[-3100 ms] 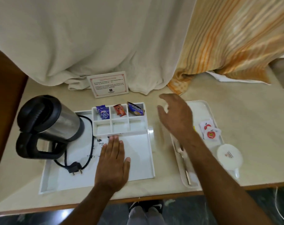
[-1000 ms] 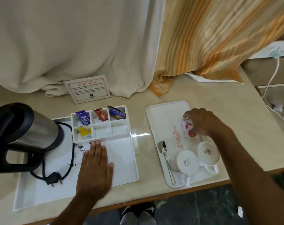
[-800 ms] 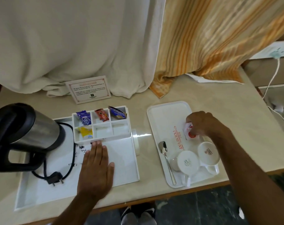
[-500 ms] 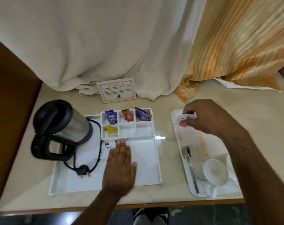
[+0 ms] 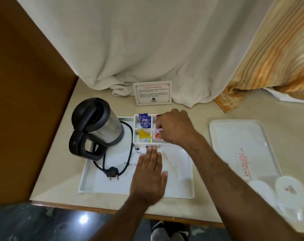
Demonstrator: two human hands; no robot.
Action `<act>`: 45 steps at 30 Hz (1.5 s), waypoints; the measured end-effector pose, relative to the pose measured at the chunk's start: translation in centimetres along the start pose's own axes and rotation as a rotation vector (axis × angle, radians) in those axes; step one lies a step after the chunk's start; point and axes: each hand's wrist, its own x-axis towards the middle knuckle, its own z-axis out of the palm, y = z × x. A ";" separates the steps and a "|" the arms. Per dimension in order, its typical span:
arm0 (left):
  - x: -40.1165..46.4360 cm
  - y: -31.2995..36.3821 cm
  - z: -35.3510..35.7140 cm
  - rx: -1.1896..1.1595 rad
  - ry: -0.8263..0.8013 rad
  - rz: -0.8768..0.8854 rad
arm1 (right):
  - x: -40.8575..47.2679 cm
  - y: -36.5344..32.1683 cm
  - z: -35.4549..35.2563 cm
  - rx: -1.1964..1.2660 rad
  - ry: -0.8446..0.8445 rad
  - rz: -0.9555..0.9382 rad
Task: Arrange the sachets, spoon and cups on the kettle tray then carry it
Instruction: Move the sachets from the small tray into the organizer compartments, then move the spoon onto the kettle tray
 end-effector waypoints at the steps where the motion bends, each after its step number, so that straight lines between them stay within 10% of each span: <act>1: 0.1 0.1 0.0 0.002 -0.003 0.000 | -0.2 0.0 0.1 -0.014 0.006 0.002; 8: -0.2 -0.5 0.0 -0.010 -0.015 -0.023 | -5.1 4.1 -3.7 0.282 0.531 0.107; 21: -0.1 -0.4 0.6 -0.019 0.016 0.010 | -13.7 15.2 2.2 0.158 -0.312 0.506; 45: -0.1 -0.1 -0.1 -0.009 0.018 -0.001 | -7.4 4.9 5.9 0.429 0.108 0.334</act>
